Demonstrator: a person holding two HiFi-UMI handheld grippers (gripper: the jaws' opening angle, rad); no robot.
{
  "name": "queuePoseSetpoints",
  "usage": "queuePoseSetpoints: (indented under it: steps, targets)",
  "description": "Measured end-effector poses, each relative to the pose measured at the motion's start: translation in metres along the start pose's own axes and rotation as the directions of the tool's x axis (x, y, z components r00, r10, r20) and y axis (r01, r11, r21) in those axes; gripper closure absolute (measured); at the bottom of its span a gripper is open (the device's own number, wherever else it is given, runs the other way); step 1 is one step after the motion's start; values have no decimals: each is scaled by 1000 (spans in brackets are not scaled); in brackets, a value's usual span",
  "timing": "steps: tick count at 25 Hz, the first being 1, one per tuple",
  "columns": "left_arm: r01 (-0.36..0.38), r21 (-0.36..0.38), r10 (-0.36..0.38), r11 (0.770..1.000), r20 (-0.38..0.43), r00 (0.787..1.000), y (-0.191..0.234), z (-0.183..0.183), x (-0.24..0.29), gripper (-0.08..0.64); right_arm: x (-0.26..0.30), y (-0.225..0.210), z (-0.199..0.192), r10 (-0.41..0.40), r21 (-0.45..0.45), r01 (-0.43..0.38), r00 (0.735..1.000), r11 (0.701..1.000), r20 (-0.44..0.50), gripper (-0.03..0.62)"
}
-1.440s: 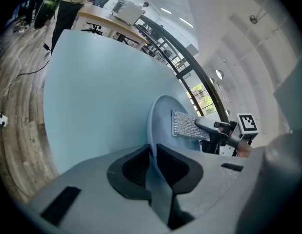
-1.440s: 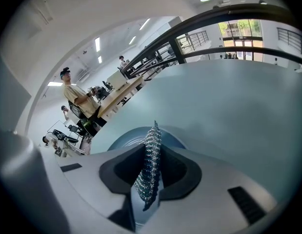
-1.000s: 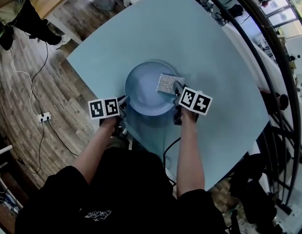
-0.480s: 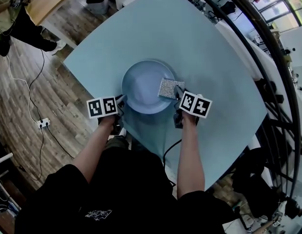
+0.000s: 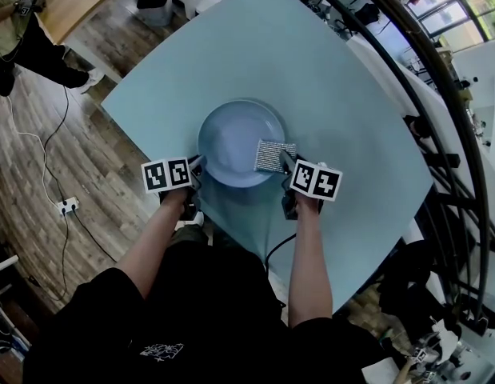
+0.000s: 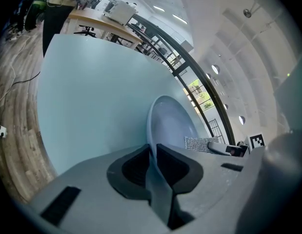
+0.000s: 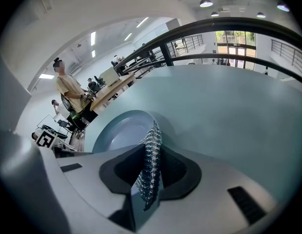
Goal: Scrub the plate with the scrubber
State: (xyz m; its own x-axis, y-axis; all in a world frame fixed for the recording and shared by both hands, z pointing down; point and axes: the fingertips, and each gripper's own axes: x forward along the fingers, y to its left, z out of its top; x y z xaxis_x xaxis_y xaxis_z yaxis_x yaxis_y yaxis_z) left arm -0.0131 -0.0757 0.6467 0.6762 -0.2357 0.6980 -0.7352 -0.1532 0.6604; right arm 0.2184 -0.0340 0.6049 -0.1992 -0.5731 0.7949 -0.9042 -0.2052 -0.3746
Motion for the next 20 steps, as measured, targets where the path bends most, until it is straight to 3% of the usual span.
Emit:
queuePoseSetpoints:
  steps: [20]
  targets:
    - [6, -1, -6, 1000, -6, 1000, 1, 3, 1, 508, 14, 49, -32, 116, 57, -113, 993, 992, -39, 506]
